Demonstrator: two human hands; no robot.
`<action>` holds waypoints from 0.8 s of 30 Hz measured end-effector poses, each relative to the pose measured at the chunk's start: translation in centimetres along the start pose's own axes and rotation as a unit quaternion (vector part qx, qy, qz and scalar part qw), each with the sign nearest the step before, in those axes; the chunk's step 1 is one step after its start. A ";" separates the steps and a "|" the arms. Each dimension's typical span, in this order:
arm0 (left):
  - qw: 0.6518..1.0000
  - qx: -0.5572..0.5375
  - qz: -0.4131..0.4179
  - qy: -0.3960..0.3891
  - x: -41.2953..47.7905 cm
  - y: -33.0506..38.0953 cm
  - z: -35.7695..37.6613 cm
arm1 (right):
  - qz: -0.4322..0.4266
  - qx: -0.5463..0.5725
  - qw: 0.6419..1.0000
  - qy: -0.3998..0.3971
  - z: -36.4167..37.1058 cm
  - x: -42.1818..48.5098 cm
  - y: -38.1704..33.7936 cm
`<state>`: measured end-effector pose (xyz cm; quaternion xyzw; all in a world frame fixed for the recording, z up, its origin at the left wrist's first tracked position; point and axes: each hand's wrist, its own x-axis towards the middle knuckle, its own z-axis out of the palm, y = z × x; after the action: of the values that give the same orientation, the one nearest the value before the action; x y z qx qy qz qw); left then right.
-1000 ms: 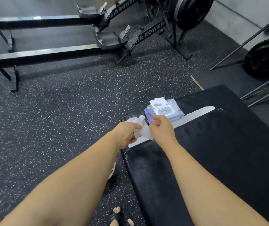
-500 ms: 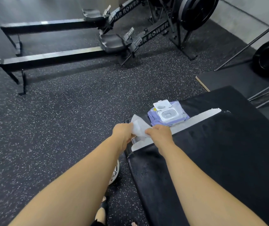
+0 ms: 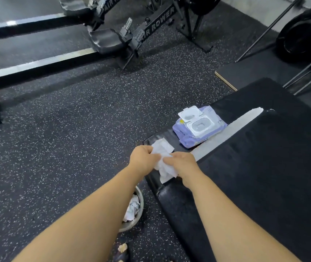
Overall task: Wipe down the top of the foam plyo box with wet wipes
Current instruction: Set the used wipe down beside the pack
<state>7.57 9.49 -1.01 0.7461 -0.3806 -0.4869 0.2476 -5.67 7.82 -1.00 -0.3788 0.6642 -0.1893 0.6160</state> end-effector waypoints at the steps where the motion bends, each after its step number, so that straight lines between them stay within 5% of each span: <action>1: 1.000 0.009 0.015 0.004 0.6 -0.4 0.3 | -0.021 -0.042 0.999 0.016 0.0 0.5 0.3; 8: 0.991 0.074 0.107 0.042 4.1 -1.6 0.4 | -0.093 -0.311 0.941 0.099 -0.6 3.6 0.0; 16: 0.951 0.271 0.108 0.107 7.1 -3.3 1.3 | -0.117 -0.413 0.888 0.164 1.2 7.0 0.5; 24: 0.956 0.264 0.070 0.111 7.8 -2.7 2.5 | -0.087 -0.469 0.862 0.171 2.0 8.3 0.3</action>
<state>8.02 4.77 -8.19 0.8059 -0.5166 -0.2649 0.1159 -3.45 2.29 -7.13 -0.6405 0.7339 0.0300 0.2240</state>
